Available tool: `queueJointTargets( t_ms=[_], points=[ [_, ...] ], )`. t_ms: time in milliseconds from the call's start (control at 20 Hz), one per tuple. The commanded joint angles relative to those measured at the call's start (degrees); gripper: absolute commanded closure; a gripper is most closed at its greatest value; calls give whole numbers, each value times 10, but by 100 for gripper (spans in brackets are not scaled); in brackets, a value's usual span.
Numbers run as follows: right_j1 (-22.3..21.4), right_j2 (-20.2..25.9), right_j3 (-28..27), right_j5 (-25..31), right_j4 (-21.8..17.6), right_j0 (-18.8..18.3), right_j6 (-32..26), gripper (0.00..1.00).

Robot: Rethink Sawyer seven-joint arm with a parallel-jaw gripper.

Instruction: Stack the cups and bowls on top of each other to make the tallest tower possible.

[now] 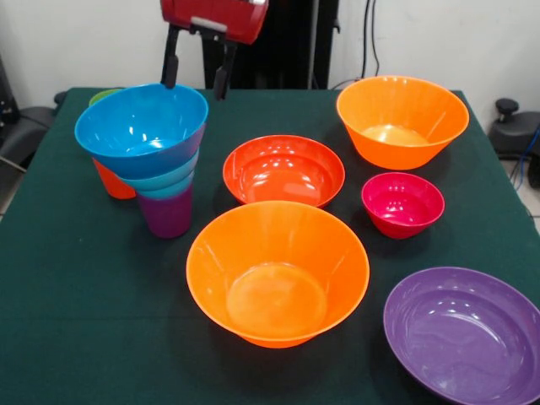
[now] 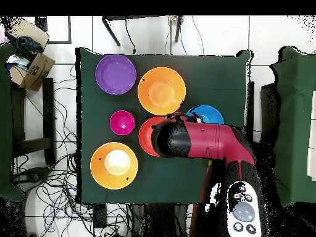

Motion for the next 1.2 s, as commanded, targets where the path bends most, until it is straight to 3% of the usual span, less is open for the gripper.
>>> queueJointTargets(
  t_ms=[50,500,1200],
  points=[
    [-16,42,8,91,24,16,15,0],
    [-5,64,-35,129,63,36,25,0],
    [1,53,-56,123,89,57,42,0]
  ],
)
